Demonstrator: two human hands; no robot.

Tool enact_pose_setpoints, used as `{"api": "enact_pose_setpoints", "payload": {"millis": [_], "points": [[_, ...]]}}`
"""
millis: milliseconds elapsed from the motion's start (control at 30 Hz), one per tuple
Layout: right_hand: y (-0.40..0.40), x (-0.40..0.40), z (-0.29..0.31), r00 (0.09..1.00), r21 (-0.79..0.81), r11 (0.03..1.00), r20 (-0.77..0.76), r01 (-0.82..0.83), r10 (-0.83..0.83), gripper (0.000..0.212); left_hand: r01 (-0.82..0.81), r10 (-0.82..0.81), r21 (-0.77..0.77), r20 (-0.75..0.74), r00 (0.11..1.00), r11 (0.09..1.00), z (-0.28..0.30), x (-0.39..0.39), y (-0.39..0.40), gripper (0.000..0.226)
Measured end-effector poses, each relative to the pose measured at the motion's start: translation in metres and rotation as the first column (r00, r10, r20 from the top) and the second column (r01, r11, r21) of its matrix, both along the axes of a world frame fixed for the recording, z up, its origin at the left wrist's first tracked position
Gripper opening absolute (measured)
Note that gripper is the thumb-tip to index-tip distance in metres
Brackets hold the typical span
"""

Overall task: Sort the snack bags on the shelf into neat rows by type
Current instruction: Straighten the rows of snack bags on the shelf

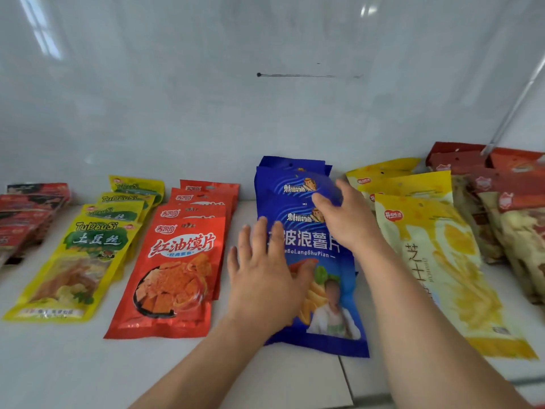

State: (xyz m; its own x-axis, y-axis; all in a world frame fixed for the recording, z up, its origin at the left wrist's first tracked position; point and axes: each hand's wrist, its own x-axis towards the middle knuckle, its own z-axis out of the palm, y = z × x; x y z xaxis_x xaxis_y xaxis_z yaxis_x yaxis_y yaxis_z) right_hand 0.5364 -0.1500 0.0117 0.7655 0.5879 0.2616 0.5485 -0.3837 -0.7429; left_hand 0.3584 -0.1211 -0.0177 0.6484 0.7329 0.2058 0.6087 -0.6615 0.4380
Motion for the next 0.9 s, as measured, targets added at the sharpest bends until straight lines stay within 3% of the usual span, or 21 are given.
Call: {"api": "enact_pose_setpoints", "payload": {"millis": [133, 233, 367, 667, 900], "points": [[-0.023, -0.011, -0.018, 0.959, 0.052, 0.996, -0.28, 0.067, -0.05, 0.091, -0.015, 0.04, -0.202, 0.123, 0.992, 0.979, 0.002, 0.0, 0.012, 0.093], [-0.031, -0.018, -0.028, 0.908, 0.106, 0.993, -0.418, 0.052, -0.003, 0.084, 0.031, 0.048, -0.347, 0.215, 0.975, 0.937, -0.003, 0.0, 0.014, 0.091], [-0.027, -0.023, -0.038, 0.94, 0.121, 0.993, -0.337, -0.01, 0.05, 0.047, 0.058, 0.065, -0.425, 0.27, 0.961, 0.903, -0.007, 0.001, 0.011, 0.086], [-0.023, -0.029, -0.039, 0.951, 0.082, 0.996, -0.304, -0.041, 0.064, 0.049, 0.023, 0.085, -0.398, 0.252, 0.964, 0.917, -0.01, 0.001, 0.01, 0.083], [-0.037, -0.042, -0.011, 0.997, 0.008, 0.999, 0.071, 0.032, -0.032, 0.06, -0.031, 0.055, -0.166, 0.143, 0.988, 0.986, 0.008, -0.005, 0.009, 0.076]]}}
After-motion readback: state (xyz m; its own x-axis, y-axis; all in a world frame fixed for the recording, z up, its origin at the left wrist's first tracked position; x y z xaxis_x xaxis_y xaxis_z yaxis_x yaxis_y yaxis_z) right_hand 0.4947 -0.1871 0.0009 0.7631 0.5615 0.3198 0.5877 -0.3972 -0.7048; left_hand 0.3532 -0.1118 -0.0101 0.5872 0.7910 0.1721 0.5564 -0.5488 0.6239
